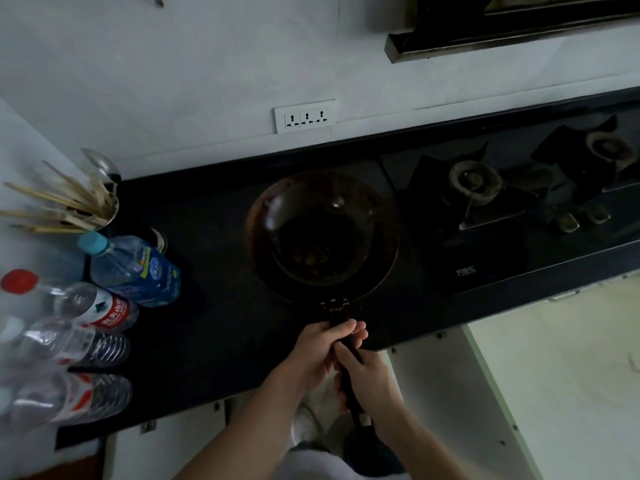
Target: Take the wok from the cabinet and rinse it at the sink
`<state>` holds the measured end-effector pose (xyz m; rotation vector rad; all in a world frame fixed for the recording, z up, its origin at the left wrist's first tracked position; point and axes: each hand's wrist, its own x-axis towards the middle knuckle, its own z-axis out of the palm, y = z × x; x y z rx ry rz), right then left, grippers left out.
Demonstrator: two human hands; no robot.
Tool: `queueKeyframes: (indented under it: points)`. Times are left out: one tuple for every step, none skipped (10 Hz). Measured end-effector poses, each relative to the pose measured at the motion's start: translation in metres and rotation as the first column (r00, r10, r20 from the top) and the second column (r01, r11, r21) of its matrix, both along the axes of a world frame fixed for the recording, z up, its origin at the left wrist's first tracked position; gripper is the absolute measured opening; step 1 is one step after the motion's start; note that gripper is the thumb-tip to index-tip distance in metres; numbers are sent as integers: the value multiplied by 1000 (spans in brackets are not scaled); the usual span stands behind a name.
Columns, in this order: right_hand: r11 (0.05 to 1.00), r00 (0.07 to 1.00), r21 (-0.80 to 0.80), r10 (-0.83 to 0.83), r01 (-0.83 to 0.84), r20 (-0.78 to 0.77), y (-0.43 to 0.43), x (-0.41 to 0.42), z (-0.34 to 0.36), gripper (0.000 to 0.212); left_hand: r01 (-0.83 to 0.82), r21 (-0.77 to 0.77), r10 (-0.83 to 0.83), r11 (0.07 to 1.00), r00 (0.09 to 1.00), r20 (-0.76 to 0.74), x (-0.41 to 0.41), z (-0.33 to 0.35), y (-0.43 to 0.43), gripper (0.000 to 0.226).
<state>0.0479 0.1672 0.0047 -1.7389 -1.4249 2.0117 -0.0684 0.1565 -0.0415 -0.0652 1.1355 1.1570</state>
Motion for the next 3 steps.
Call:
queueKeyframes:
  points:
    - [1000,1000,-10,11,-11,0,2,-3,-2,37,35,-13,-35,999,996,-77,-2,1,-3,26]
    - [994,994,-29,106,-105,14,8,-1,-13,37,96,-93,-117,991,961,-250,-5,2,-6,38]
    - [946,943,150,252,-287,218,19,5,-7,43,86,-207,-181,975,845,-504,-7,10,-19,67]
